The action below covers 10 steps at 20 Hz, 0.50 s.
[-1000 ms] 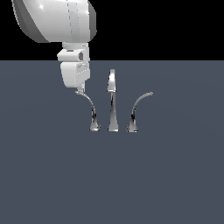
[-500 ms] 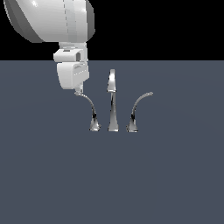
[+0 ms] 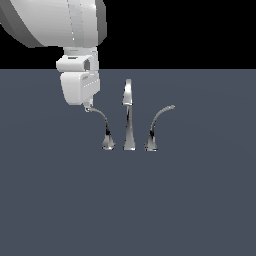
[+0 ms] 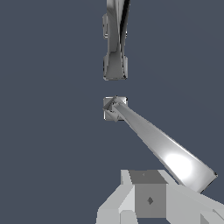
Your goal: Turn on the faucet by rotating a designated handle.
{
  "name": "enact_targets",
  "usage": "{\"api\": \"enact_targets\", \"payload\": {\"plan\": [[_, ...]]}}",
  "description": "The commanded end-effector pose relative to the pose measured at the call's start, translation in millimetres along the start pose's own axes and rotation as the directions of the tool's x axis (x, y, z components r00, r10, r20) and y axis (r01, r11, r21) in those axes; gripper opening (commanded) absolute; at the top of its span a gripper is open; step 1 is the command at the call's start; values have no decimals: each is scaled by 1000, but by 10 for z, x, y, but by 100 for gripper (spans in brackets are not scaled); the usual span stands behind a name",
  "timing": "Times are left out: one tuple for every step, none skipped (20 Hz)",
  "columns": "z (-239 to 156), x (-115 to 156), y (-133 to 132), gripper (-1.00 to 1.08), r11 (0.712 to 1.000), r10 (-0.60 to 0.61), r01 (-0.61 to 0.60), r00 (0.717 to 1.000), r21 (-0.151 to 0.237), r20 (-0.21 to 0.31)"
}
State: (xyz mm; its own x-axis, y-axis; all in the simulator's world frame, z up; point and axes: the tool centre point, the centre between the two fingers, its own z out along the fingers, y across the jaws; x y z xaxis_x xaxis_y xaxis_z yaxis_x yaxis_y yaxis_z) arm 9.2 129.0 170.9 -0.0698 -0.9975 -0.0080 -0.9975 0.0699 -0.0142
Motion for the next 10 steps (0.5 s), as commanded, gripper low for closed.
{"api": "enact_targets", "payload": {"plan": [[1, 51, 120, -100, 1000, 1, -1, 1000, -11, -8], [0, 57, 151, -100, 1000, 1, -1, 1000, -12, -8], [-1, 62, 181, -100, 1000, 0, 0, 1000, -12, -8], [-2, 68, 212, -100, 1000, -1, 1, 1000, -13, -8], [-2, 73, 242, -100, 1000, -1, 1, 1000, -13, -8], [-3, 79, 273, -100, 1000, -2, 2, 1000, -14, -8], [-3, 79, 273, -100, 1000, -2, 2, 1000, -14, -8], [-1, 26, 233, -100, 1000, -8, 8, 1000, -9, -3], [-3, 59, 250, -100, 1000, -8, 8, 1000, -9, -3], [-1, 94, 265, -100, 1000, -7, 7, 1000, -10, -4]]}}
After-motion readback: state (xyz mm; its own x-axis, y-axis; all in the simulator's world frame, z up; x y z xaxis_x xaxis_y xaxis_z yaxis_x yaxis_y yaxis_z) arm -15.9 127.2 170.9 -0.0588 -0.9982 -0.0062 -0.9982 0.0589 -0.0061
